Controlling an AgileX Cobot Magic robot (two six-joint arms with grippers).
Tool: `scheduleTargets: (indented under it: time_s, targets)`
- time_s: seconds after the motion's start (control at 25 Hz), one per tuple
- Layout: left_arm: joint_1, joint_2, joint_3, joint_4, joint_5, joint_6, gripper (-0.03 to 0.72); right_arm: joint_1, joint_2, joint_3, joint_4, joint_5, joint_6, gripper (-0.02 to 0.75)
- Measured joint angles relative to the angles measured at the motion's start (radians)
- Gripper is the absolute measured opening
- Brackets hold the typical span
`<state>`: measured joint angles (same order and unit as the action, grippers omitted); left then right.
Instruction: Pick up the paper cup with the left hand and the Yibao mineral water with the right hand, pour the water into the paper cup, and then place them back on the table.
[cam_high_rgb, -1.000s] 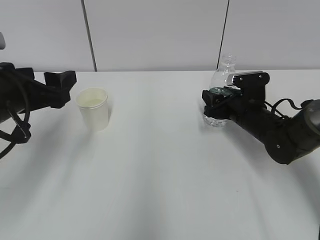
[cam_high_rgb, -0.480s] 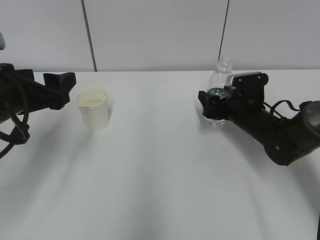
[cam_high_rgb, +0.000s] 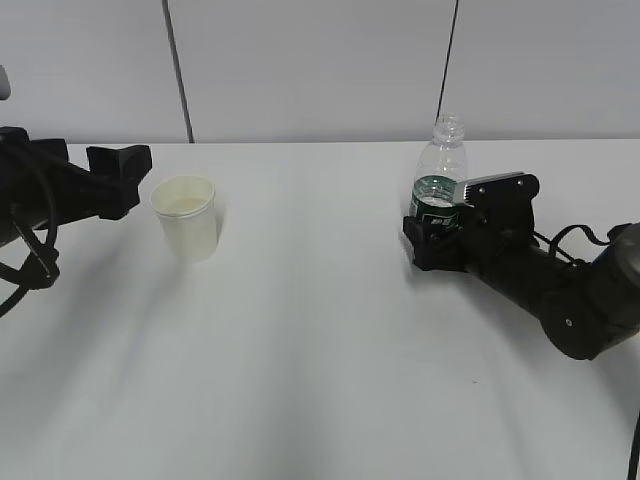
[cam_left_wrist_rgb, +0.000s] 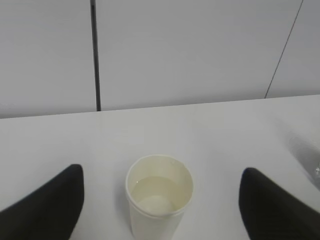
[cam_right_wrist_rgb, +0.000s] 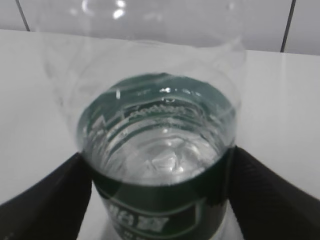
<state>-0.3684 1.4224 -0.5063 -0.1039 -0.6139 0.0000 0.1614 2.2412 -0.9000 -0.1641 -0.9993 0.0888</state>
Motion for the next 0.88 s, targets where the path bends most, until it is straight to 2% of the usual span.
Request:
scheduleTargets:
  time_s: [0.44, 0.64, 0.76, 0.88]
  targets:
    - [-0.001, 0.0, 0.0, 0.001, 0.016, 0.0, 0.573, 0.0, -0.007, 0.133, 0.022, -0.111, -0.026, 0.619]
    - [-0.028, -0.016, 0.0, 0.001, 0.058, 0.0, 0.572, 0.0, -0.091, 0.205, 0.024, -0.113, -0.026, 0.619]
    - [-0.033, -0.056, -0.032, 0.001, 0.188, 0.0, 0.572, 0.0, -0.203, 0.23, 0.022, 0.002, -0.026, 0.615]
    - [-0.033, -0.107, -0.133, 0.001, 0.468, 0.0, 0.568, 0.0, -0.363, 0.235, -0.032, 0.257, -0.013, 0.599]
